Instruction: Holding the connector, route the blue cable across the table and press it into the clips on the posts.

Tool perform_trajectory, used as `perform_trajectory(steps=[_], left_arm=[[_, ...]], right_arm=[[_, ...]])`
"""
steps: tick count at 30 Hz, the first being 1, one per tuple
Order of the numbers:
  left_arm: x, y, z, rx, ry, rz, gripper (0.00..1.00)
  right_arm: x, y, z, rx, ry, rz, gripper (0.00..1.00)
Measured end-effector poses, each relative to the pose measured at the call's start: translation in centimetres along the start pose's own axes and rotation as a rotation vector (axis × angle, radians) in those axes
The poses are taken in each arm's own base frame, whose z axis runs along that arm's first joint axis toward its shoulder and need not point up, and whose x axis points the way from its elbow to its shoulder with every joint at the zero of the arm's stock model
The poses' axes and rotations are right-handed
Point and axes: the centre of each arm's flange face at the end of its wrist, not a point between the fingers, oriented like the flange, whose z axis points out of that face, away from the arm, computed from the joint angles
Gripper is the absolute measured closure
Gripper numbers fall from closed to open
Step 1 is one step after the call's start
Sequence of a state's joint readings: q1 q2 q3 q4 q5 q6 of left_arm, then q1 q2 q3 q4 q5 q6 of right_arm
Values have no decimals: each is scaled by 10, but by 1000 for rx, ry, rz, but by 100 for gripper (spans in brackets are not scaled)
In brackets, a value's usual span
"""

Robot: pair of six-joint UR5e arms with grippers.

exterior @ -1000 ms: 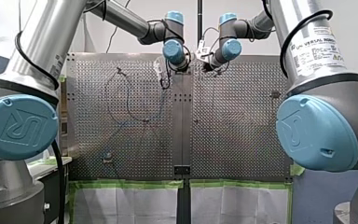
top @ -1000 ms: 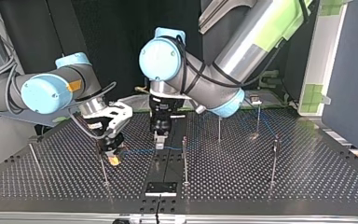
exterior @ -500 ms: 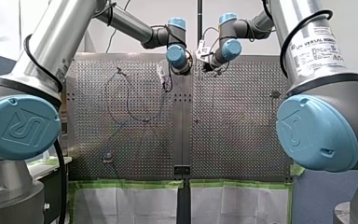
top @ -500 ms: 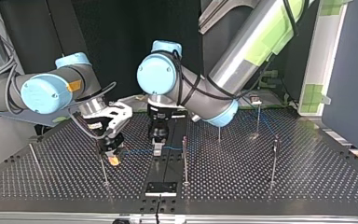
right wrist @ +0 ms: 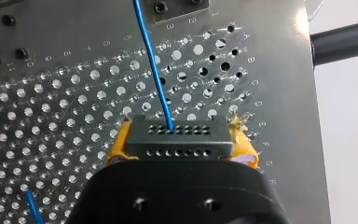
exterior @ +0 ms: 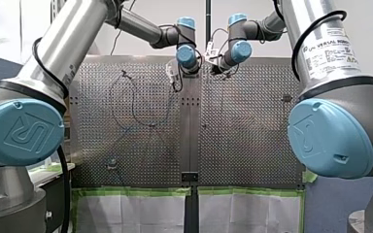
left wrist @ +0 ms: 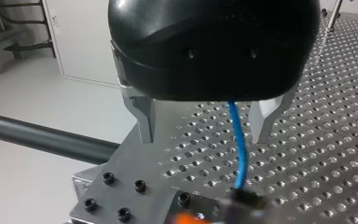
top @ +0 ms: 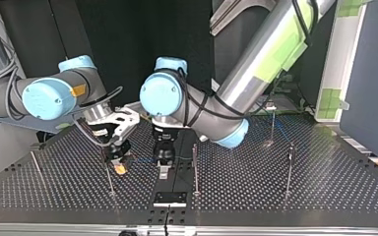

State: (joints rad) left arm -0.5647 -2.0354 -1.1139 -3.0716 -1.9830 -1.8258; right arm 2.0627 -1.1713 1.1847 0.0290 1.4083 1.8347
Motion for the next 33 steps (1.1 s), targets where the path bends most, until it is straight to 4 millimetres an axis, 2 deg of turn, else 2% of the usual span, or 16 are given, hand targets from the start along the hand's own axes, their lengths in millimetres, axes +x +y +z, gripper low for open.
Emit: perform_trajectory(steps=[7,15,27,29,30,31,32,33], left_arm=[[11,4,17,-19,0,4,0],[35,9,31,-58,35,34,0],[36,18,35,-114,36,33,0],[36,19,35,-123,35,31,25],[37,19,34,-126,35,31,25],[37,19,34,-127,35,31,42],[37,18,33,-127,35,31,47],[37,17,33,-128,35,31,47]], right_arm=[[0,0,0,0,0,0,100],[0,1,0,0,0,0,100],[1,2,0,-3,1,0,100],[1,3,0,-4,1,0,100],[1,3,0,-4,1,-1,100],[1,3,0,-4,1,-1,100],[1,3,0,-4,1,-1,100],[1,3,0,-4,1,-1,100]])
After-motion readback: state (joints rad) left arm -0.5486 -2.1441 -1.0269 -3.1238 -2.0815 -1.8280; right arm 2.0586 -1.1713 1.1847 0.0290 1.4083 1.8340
